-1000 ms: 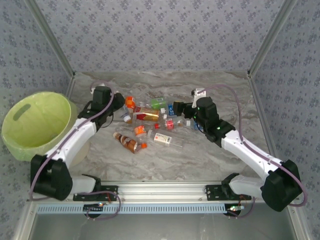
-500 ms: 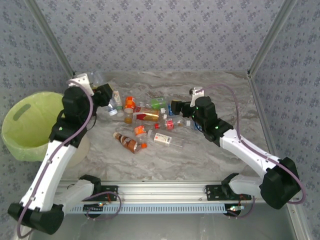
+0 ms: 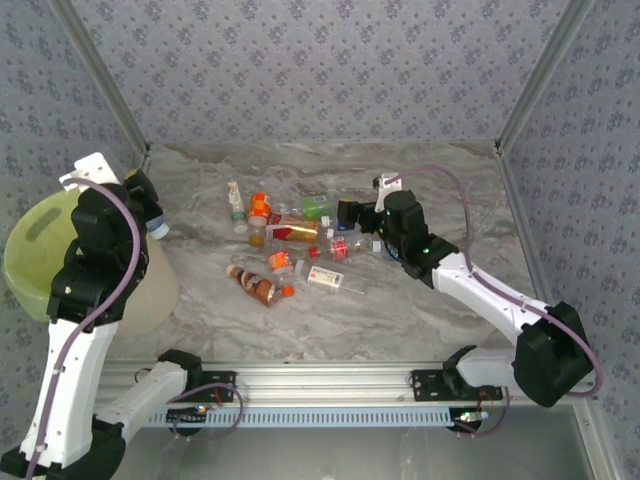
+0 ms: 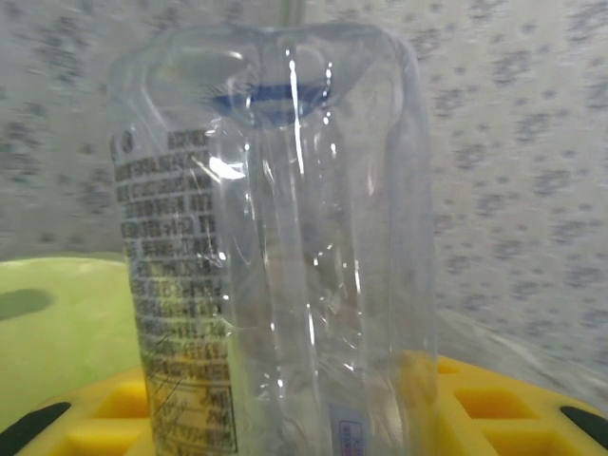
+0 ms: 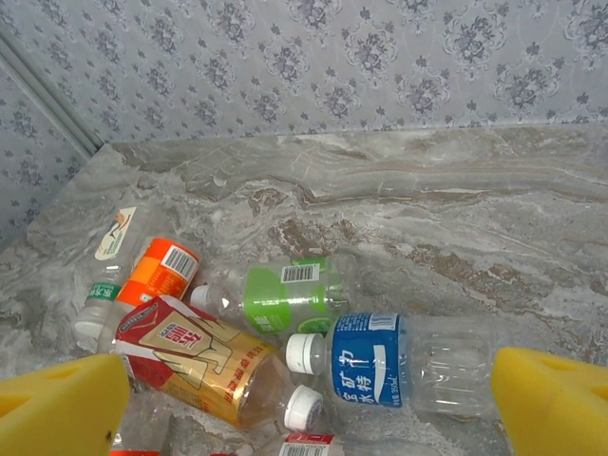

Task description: Put the plastic bottles in the bin

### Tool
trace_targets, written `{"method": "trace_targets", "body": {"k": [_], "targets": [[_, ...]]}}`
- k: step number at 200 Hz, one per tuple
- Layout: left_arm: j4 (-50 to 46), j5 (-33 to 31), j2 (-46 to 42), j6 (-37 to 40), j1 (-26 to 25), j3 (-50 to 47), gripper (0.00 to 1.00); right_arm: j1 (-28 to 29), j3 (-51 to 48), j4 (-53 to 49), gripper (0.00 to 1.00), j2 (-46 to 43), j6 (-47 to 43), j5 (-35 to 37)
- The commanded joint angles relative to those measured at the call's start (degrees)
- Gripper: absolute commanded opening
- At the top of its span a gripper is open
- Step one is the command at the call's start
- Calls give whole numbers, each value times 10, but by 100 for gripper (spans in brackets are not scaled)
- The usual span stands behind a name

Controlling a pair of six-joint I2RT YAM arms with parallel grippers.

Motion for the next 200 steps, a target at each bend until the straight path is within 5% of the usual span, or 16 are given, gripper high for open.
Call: {"method": "trace_targets", "body": {"k": [1, 29, 63, 113, 153, 200], "targets": [[-36, -128, -3, 37, 3, 21, 48, 5, 27, 12, 100, 6, -12, -8], [-37, -222, 7, 61, 11, 16, 48, 5, 31, 13, 100, 12, -12, -10], [-46, -234, 12, 30, 67, -1, 48, 6, 35, 13, 100, 20, -13, -14], [-82, -97, 43, -72, 186, -18, 52, 8, 38, 8, 100, 19, -20, -17], [-131, -64, 79, -159, 205, -40, 59, 9, 30, -1, 100, 4, -22, -7], [-128, -29, 74, -172, 211, -41, 88, 9, 13, -4, 100, -15, -30, 9]]}}
